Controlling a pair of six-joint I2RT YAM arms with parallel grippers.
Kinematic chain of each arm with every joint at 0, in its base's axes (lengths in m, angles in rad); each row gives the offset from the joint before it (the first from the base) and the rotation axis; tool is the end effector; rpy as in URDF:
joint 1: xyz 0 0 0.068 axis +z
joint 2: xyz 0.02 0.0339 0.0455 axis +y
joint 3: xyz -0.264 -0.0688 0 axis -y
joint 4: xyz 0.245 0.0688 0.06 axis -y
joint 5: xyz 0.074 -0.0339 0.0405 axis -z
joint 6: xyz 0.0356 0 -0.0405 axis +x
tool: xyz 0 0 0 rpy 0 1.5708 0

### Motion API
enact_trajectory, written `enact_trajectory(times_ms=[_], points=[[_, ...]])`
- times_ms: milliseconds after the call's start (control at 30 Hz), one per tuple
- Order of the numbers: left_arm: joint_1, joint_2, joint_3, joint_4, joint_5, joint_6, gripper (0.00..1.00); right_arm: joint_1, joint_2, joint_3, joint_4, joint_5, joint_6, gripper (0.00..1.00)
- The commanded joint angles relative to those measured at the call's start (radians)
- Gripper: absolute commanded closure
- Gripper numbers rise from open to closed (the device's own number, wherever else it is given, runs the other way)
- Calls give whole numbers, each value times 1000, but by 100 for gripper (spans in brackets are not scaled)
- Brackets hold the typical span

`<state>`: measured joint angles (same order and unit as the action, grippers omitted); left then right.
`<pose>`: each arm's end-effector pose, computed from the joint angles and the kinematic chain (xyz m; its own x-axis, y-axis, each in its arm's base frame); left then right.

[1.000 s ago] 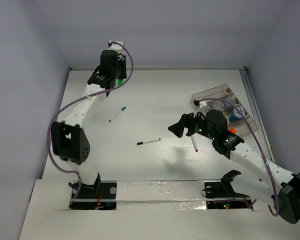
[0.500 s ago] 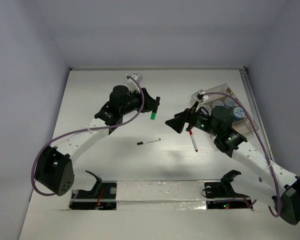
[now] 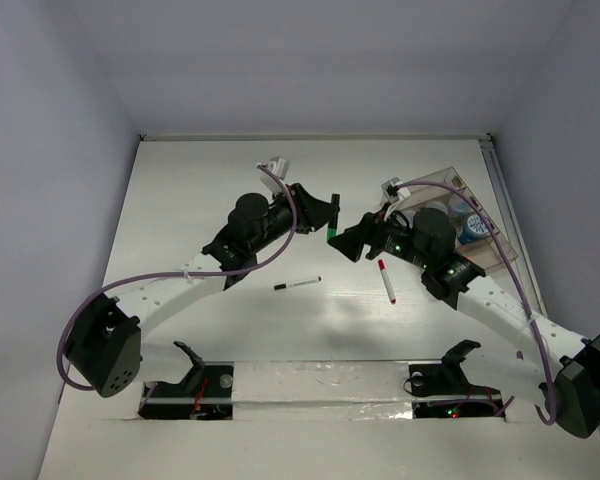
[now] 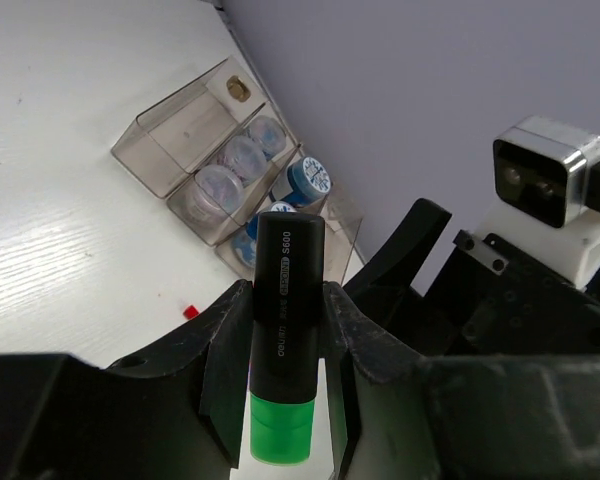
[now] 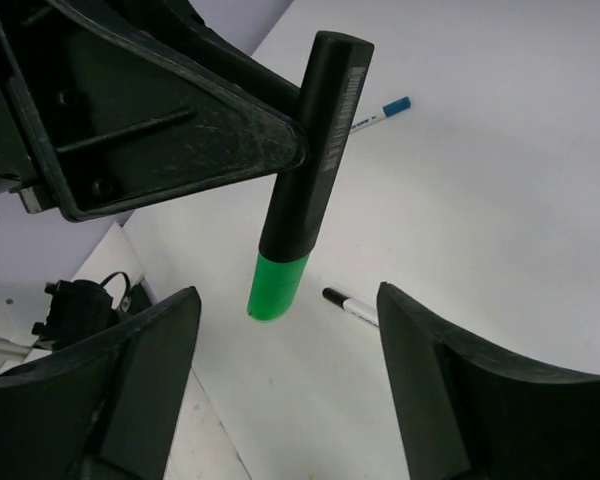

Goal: Sort the stationery into containers
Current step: Pick up the pen from the center of the board.

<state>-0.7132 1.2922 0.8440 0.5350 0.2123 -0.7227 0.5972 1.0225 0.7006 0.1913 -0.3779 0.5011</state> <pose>0.2239 -0.2036 0.3247 -0.4788 -0.4407 -0.7593 0.6421 0.4140 -0.6452 0.1910 0.1458 0.3043 -0.4908 0.2062 -0.8465 -0.6720 0.5288 0.5184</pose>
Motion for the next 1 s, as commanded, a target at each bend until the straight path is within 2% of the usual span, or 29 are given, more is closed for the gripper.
enact_trajectory(times_ms=[0,67,333,467,733,833,867,967], points=[[-20,-11,1,109,-22,-30,100,6,2,25,63,30,2,26],[-20,-1,3,105,-18,-29,100,6,8,13,92,30,17,33],[-49,-1,-3,88,-34,-18,100,15,41,-6,135,74,25,34],[-58,-1,-11,89,-39,-20,100,15,41,-26,154,123,28,44],[-78,15,-20,92,-57,-17,100,15,50,-35,171,174,24,52],[-78,30,-17,86,-59,-6,100,15,59,-35,171,198,25,63],[-78,33,-17,80,-66,-7,98,15,62,-35,165,203,24,71],[-78,29,-11,63,-77,8,80,15,60,-38,142,235,28,83]])
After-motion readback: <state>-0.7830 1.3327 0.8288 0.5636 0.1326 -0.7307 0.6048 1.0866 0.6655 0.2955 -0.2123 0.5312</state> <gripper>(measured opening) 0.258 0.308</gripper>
